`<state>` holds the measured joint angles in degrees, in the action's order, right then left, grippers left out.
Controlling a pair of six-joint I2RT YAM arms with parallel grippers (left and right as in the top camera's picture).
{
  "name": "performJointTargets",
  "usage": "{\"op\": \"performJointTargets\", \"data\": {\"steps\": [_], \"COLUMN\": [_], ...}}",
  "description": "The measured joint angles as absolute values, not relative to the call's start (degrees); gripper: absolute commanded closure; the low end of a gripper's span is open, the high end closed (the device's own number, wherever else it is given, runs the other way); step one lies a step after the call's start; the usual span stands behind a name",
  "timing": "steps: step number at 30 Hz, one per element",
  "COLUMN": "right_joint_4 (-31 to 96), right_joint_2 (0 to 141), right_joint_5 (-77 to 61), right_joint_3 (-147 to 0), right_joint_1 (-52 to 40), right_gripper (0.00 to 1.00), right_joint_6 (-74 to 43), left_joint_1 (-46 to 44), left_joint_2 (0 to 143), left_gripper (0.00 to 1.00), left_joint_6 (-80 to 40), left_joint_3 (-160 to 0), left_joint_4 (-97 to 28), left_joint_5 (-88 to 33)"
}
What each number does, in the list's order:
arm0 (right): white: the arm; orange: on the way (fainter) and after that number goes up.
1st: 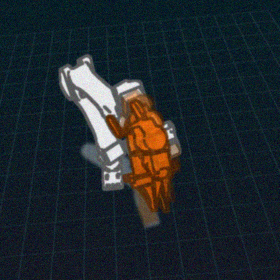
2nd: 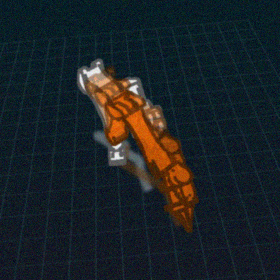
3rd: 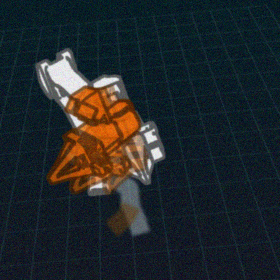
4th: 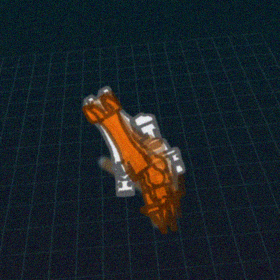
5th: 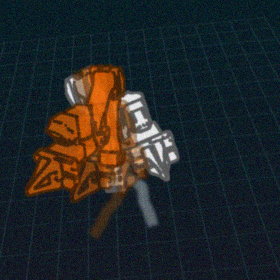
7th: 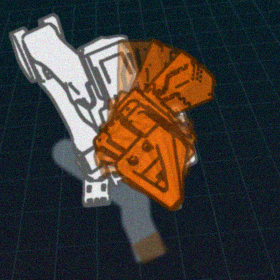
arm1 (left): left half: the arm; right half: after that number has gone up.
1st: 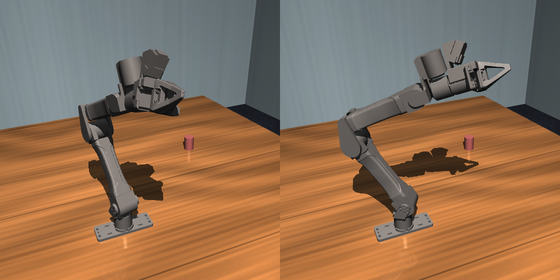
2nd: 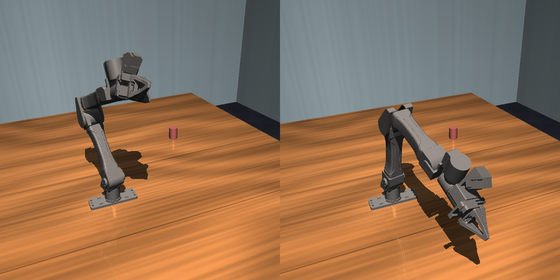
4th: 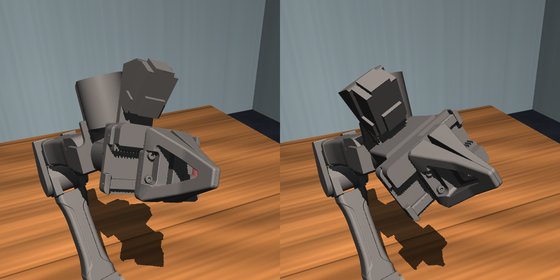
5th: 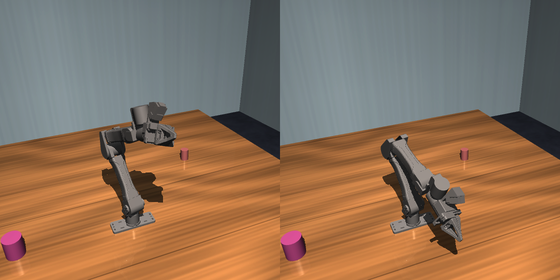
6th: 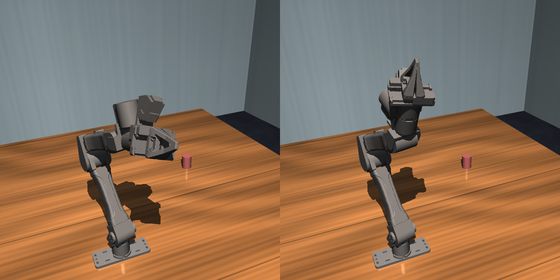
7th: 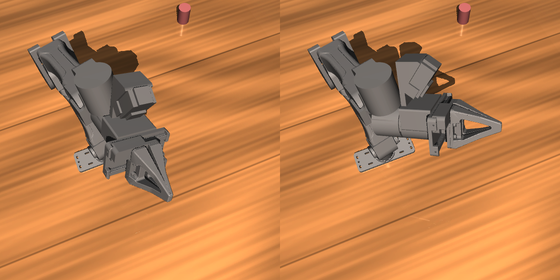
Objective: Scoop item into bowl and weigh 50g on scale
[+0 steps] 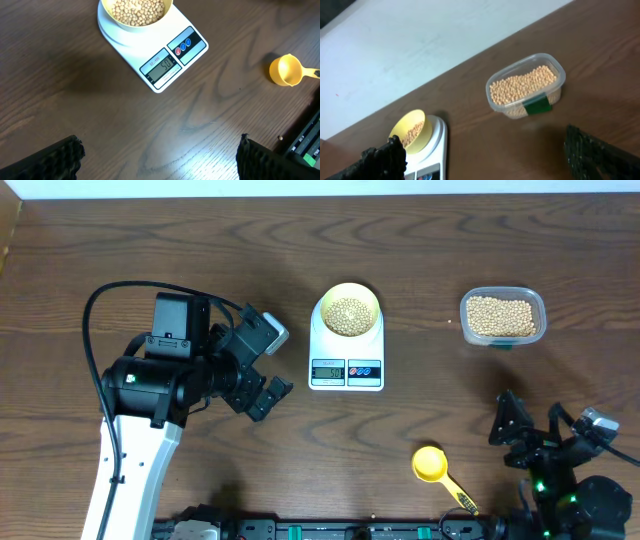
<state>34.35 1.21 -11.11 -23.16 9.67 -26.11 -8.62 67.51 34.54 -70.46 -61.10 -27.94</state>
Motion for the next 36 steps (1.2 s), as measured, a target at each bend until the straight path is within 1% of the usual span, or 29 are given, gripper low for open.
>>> {"op": "performJointTargets", "data": {"steps": [11,14,19,24,32,36], "right_joint_4": [20.6,14.3,7.8,6.1,6.2,6.2], "right_joint_2": [0.7,0.7,0.7,0.7,0.7,0.7], "right_joint_5": [-11.1,-11.1,-11.1,-11.1,-11.1,-11.1], "right_joint_3": [-11.8,-7.4,-2.8,-2.1,-2.1,-2.1], "right_joint_1": [9.7,9.7,9.6,8.0,5.3,5.1], "right_gripper": [0.01,0.01,0.01,0.01,0.01,0.01], "right_joint_6": [-26.1,-26.1,-26.1,-24.9,-13.5,-9.6], "left_joint_1": [-8.6,-8.6,-8.6,-8.6,-8.6,-8.6], "left_joint_2": [67.5,67.5,67.5,67.5,67.5,67.5], "left_gripper": [0.00,0.00,0.00,0.00,0.00,0.00], "left_joint_6": [34.5,34.6,34.6,34.5,34.6,34.6], "left_joint_3": [-70.5,-70.5,-70.5,-70.5,-70.5,-70.5], "left_joint_4": [-61.1,-61.1,-61.1,-61.1,-61.1,-61.1], "left_joint_5": [-27.9,-27.9,-27.9,-27.9,-27.9,-27.9]}}
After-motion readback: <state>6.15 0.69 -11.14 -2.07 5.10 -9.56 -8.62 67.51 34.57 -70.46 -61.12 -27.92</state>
